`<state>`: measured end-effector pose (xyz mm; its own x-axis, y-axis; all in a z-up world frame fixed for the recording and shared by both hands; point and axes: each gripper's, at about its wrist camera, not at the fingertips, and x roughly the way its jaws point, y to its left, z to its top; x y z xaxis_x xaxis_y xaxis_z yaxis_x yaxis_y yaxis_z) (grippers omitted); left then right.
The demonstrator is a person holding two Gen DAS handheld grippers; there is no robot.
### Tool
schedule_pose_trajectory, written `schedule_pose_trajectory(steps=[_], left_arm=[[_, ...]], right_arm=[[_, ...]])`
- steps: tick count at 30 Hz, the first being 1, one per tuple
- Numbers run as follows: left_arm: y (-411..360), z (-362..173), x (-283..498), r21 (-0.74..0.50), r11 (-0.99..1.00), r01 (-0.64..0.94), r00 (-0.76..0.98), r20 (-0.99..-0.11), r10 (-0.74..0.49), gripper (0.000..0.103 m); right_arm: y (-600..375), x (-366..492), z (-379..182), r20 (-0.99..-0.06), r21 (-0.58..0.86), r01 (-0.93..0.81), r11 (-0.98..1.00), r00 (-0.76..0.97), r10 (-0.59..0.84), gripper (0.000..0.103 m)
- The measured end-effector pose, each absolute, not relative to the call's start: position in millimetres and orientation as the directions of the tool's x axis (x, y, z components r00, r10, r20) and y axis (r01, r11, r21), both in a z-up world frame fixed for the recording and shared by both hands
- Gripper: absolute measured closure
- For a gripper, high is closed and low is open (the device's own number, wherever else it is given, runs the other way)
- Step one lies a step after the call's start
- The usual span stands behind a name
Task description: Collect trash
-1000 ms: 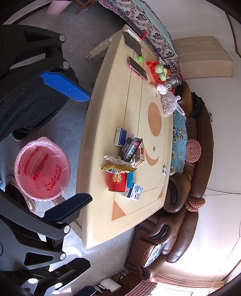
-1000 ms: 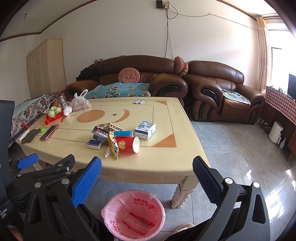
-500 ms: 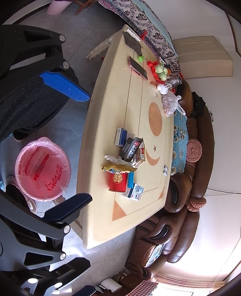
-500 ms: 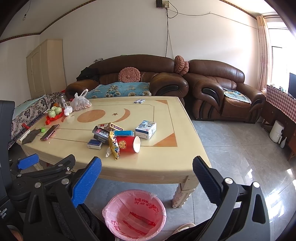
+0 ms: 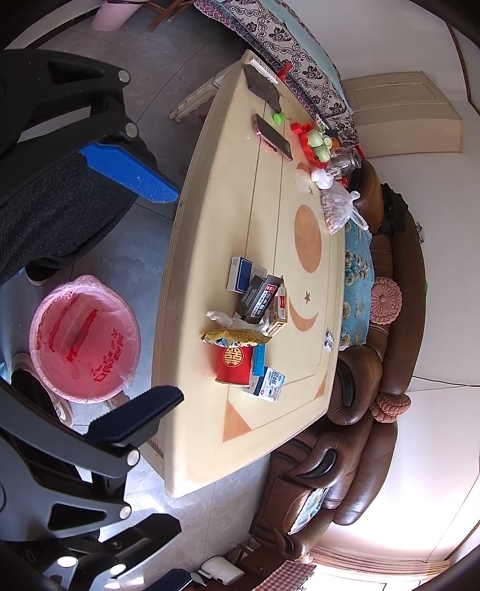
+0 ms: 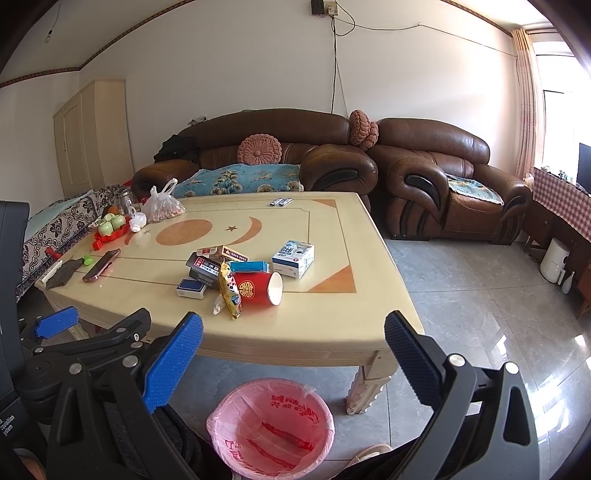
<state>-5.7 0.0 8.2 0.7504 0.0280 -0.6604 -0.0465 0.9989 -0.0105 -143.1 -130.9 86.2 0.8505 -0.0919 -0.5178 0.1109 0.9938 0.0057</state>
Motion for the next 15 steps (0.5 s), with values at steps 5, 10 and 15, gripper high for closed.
schedule_pose_trajectory(steps=[5, 10, 15], left_arm=[[0, 8, -5, -0.008, 0.999, -0.046, 0.744, -0.667, 0.029, 0.006], [0, 6, -2, -0.007, 0.999, -0.046, 0.736, -0.676, 0.03, 0.006], [2, 3, 1, -0.005, 0.999, -0.043, 0.727, -0.686, 0.028, 0.006]], right_arm=[[-131, -141, 84, -0.525, 0.01, 0.109, 0.994, 0.847, -0.087, 0.006], [-131, -138, 81, -0.535, 0.01, 0.108, 0.994, 0.841, -0.086, 0.006], [-129, -133, 76, -0.545, 0.009, 0.1, 0.995, 0.835, -0.079, 0.006]])
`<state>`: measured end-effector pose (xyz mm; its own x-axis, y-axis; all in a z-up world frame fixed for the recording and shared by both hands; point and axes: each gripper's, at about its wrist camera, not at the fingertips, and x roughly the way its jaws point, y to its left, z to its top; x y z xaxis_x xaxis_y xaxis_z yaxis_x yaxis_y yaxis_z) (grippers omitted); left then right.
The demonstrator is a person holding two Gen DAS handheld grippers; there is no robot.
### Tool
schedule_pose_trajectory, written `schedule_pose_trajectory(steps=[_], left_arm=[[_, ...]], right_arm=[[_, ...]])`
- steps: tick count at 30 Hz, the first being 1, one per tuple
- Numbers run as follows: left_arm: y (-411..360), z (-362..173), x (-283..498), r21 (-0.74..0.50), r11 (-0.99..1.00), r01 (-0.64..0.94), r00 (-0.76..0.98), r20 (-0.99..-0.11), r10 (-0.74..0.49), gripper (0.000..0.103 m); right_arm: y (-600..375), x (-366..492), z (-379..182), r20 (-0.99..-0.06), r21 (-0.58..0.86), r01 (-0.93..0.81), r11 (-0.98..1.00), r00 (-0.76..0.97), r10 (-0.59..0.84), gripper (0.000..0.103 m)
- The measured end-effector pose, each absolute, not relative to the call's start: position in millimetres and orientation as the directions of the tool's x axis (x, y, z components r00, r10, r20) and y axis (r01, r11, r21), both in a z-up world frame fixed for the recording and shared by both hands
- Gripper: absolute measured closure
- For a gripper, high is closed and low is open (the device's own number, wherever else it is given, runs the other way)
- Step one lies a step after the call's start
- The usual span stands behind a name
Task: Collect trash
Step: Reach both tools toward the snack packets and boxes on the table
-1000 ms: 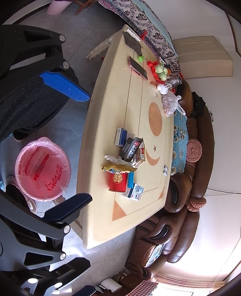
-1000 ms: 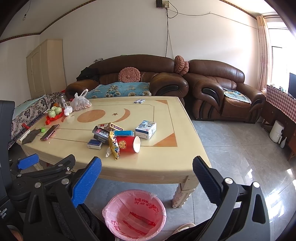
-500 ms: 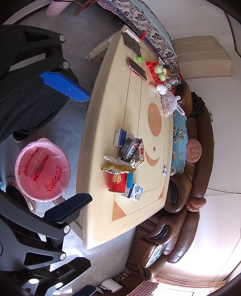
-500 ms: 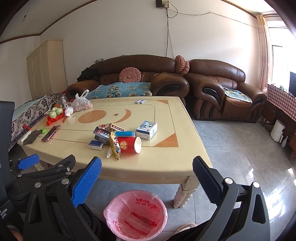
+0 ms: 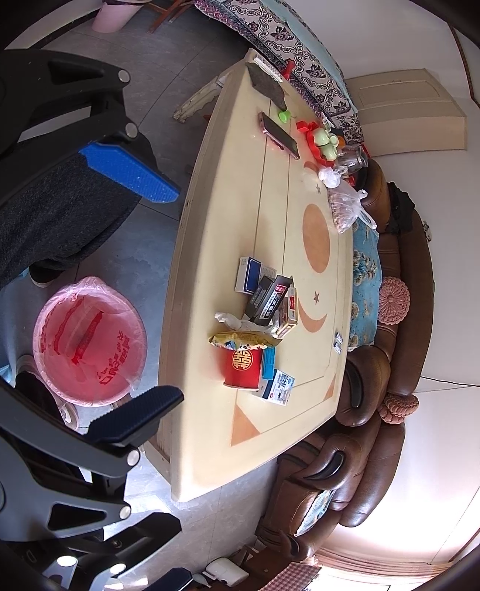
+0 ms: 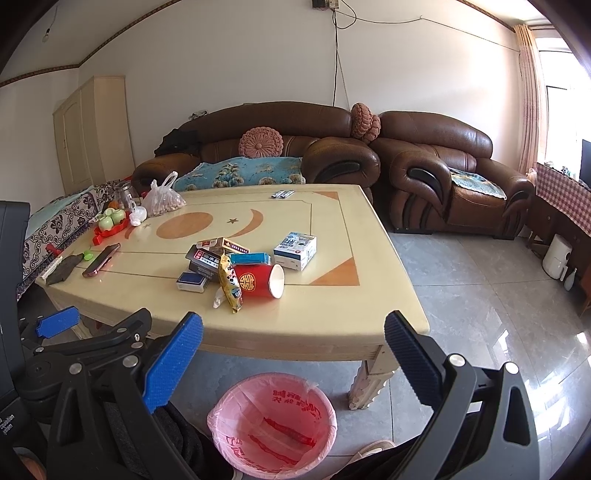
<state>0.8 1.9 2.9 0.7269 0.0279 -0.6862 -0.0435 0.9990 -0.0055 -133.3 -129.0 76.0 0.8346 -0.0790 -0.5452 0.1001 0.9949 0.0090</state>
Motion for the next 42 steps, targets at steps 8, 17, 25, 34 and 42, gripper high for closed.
schedule_pose_trajectory(steps=[8, 17, 25, 34, 42], left_arm=[[22, -6, 17, -0.032, 0.998, -0.059, 0.699, -0.715, 0.018, 0.006], [46, -5, 52, 0.021, 0.999, -0.046, 0.696, -0.716, 0.047, 0.006], [48, -16, 86, 0.011, 1.0, -0.015, 0.663, -0.749, 0.018, 0.006], [53, -35, 125, 0.016, 1.0, -0.006, 0.621, -0.783, 0.016, 0.006], [57, -62, 169, 0.01, 0.999, 0.043, 0.565, -0.825, -0.016, 0.006]], right_arm=[[-127, -124, 68, -0.537, 0.001, 0.041, 0.999, 0.843, -0.034, 0.006], [-136, -99, 55, -0.541, -0.04, -0.011, 0.999, 0.841, -0.013, 0.006], [-130, -70, 39, -0.533, -0.057, -0.079, 0.995, 0.845, 0.037, 0.006], [-125, -28, 12, -0.591, -0.048, -0.14, 0.989, 0.802, 0.085, 0.006], [-117, -9, -8, -0.575, -0.032, -0.165, 0.986, 0.81, 0.117, 0.006]])
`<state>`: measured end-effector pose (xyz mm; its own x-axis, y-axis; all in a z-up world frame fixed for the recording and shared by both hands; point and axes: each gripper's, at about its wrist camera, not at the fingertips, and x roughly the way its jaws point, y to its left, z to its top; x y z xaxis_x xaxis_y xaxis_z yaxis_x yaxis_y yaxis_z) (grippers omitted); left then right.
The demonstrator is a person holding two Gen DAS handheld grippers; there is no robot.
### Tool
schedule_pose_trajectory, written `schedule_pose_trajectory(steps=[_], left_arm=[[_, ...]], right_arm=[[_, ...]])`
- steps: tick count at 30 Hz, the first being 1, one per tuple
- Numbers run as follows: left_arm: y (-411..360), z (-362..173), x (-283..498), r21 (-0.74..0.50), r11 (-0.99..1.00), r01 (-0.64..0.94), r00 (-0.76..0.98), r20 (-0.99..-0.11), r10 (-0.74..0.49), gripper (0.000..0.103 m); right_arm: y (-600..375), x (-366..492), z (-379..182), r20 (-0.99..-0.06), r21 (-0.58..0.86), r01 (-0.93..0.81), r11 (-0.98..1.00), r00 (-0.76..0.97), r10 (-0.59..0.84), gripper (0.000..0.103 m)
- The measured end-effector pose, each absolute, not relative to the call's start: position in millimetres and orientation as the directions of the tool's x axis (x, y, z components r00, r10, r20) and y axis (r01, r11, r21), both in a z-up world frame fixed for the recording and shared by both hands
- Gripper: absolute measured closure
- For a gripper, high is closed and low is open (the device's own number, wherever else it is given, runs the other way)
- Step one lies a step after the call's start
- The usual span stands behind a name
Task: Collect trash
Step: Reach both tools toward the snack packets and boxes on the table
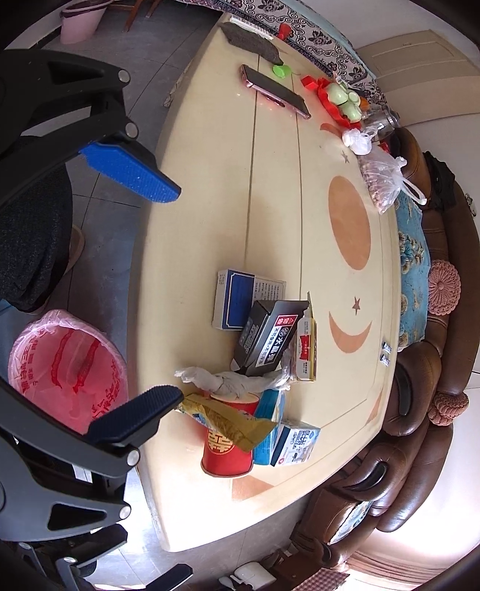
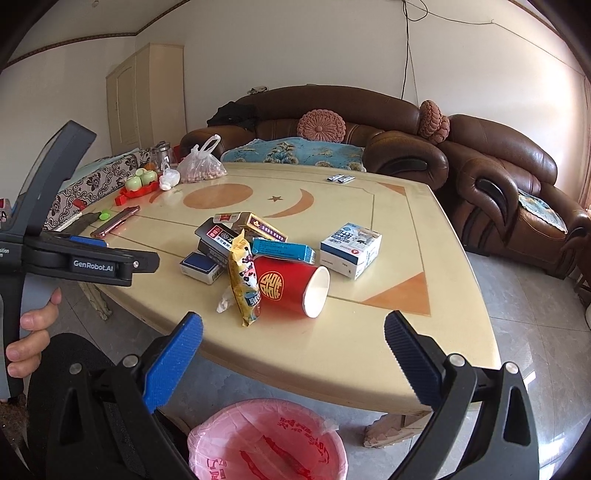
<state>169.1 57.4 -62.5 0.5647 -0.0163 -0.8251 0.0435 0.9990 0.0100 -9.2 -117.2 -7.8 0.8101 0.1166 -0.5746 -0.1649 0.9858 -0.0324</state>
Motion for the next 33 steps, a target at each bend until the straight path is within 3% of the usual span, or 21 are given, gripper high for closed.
schedule_pose_trajectory(steps=[12, 21, 33], left_arm=[[59, -72, 218, -0.018, 0.994, 0.105, 0.527, -0.847, -0.071, 0.006], [36, -59, 267, 0.095, 0.931, 0.353, 0.554, -0.823, -0.127, 0.006], [20, -80, 301, 0.114, 0.771, 0.627, 0.46, -0.853, -0.248, 0.006]], right_arm=[[-103, 24, -28, -0.585, -0.027, -0.204, 0.979, 0.797, 0.149, 0.006], [-80, 38, -36, -0.556, -0.04, -0.251, 0.967, 0.81, 0.187, 0.011], [-54, 54, -57, -0.554, -0.074, -0.244, 0.967, 0.816, 0.164, 0.016]])
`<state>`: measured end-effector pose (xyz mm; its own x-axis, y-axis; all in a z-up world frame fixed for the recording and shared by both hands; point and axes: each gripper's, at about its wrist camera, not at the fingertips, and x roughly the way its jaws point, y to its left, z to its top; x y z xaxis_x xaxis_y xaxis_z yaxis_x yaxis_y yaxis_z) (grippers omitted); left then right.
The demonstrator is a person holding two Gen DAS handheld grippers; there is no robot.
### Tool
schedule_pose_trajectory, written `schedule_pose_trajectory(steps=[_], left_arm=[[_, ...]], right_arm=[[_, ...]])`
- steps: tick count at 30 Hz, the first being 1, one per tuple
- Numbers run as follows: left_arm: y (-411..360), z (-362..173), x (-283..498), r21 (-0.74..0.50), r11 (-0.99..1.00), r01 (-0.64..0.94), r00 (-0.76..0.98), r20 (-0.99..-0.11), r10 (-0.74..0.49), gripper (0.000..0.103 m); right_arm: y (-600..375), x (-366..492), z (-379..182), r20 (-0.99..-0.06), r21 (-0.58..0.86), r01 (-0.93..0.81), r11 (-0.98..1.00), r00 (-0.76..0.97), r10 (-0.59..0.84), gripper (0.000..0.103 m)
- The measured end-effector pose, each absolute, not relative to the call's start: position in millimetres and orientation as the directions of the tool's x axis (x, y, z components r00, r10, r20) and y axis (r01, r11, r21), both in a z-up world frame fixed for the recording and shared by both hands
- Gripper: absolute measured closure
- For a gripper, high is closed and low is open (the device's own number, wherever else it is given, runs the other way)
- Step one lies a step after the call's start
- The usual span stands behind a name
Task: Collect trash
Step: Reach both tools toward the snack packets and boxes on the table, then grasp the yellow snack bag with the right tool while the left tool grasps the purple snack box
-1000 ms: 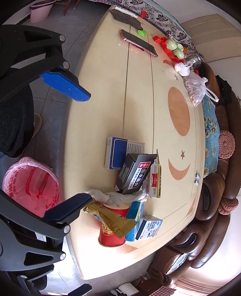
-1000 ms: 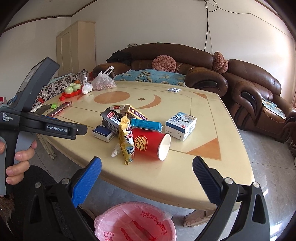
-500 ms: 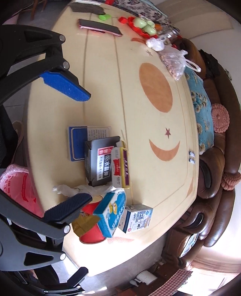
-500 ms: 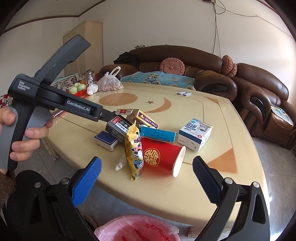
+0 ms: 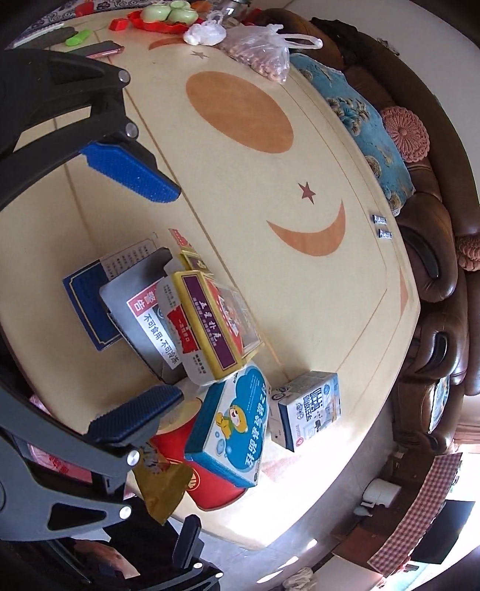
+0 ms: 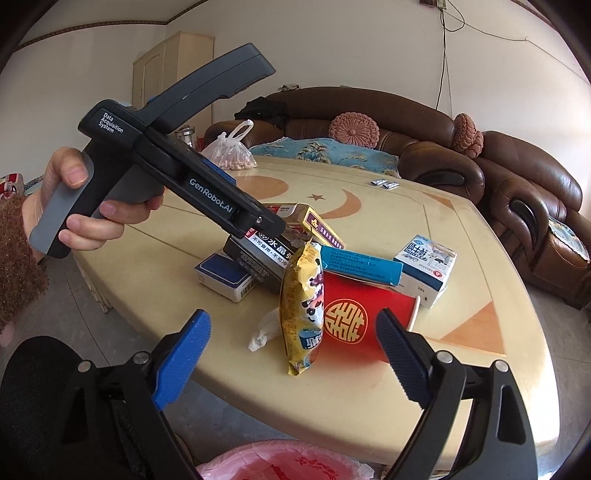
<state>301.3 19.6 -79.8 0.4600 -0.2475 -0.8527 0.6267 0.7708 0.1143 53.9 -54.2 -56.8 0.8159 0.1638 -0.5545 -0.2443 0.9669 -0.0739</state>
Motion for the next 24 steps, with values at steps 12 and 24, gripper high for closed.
schedule_pose_trajectory(steps=[12, 24], left_arm=[[-5, -91, 319, 0.166, 0.633, 0.757, 0.423, -0.862, -0.28, 0.006], [-13, -92, 314, 0.191, 0.572, 0.798, 0.43, -0.845, -0.318, 0.021]], right_arm=[[-51, 77, -68, -0.544, -0.087, -0.21, 0.974, 0.829, 0.131, 0.042], [-55, 85, -67, -0.544, -0.067, -0.205, 0.976, 0.828, 0.136, 0.067]])
